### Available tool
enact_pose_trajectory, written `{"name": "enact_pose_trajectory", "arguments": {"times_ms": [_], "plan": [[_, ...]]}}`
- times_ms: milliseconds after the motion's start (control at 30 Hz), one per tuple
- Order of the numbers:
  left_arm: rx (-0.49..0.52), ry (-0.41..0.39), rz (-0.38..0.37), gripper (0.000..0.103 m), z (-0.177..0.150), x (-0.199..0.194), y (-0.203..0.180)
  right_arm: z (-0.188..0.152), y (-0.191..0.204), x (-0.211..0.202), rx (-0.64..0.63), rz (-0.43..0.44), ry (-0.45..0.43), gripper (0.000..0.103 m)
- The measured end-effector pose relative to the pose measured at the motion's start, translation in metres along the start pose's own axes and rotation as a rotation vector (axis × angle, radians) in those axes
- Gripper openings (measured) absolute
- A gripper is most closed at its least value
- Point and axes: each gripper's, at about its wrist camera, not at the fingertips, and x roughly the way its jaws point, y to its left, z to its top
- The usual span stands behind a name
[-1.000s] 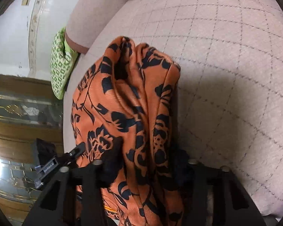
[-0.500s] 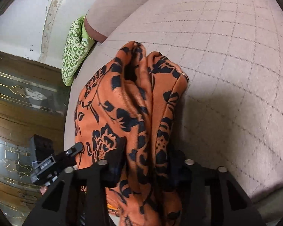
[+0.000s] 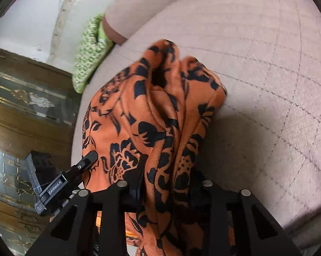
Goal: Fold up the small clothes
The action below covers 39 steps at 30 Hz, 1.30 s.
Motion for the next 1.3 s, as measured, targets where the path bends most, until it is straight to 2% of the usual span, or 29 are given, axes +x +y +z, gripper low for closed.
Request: {"name": "enact_pose_trajectory", "arguments": {"times_ms": [133, 300, 433, 533, 700, 900, 1000, 1067, 1100, 1133, 1167, 1233, 1300], "plan": [[0.077, -0.099, 0.049, 0.028, -0.003, -0.037, -0.015, -0.01, 0.019, -0.011, -0.032, 0.038, -0.04, 0.028], [0.087, -0.128, 0.043, 0.028, 0.015, -0.073, -0.019, -0.02, 0.03, -0.016, -0.052, 0.098, -0.07, 0.027], [0.1, -0.162, 0.023, 0.028, 0.047, -0.095, -0.018, -0.015, 0.033, -0.018, -0.106, 0.125, -0.105, 0.027], [0.088, -0.169, 0.002, 0.028, 0.075, -0.091, -0.014, 0.008, 0.035, -0.012, -0.131, 0.147, -0.116, 0.027], [0.072, -0.15, 0.006, 0.028, 0.112, -0.05, -0.009, 0.06, 0.047, 0.001, -0.157, 0.145, -0.116, 0.027], [0.025, -0.097, 0.005, 0.028, 0.14, 0.015, 0.007, 0.107, 0.028, 0.037, -0.131, 0.126, -0.094, 0.028], [0.006, -0.023, 0.021, 0.031, 0.142, 0.064, 0.029, 0.114, 0.004, 0.065, -0.109, 0.097, -0.058, 0.028], [-0.078, 0.117, 0.092, 0.035, 0.132, 0.113, 0.052, 0.11, -0.019, 0.094, -0.093, 0.037, -0.013, 0.031], [-0.094, 0.162, 0.13, 0.039, 0.128, 0.127, 0.057, 0.109, -0.029, 0.108, -0.062, -0.005, 0.026, 0.037], [-0.105, 0.165, 0.141, 0.049, 0.123, 0.135, 0.062, 0.108, -0.041, 0.119, -0.006, -0.014, 0.064, 0.047], [-0.118, 0.143, 0.136, 0.052, 0.122, 0.134, 0.063, 0.111, -0.044, 0.119, 0.029, 0.011, 0.066, 0.047], [-0.123, 0.157, 0.138, 0.05, 0.124, 0.126, 0.059, 0.121, -0.036, 0.109, 0.018, 0.004, 0.078, 0.051], [-0.114, 0.144, 0.162, 0.05, 0.123, 0.115, 0.053, 0.127, -0.021, 0.085, -0.057, -0.027, 0.017, 0.051]]}}
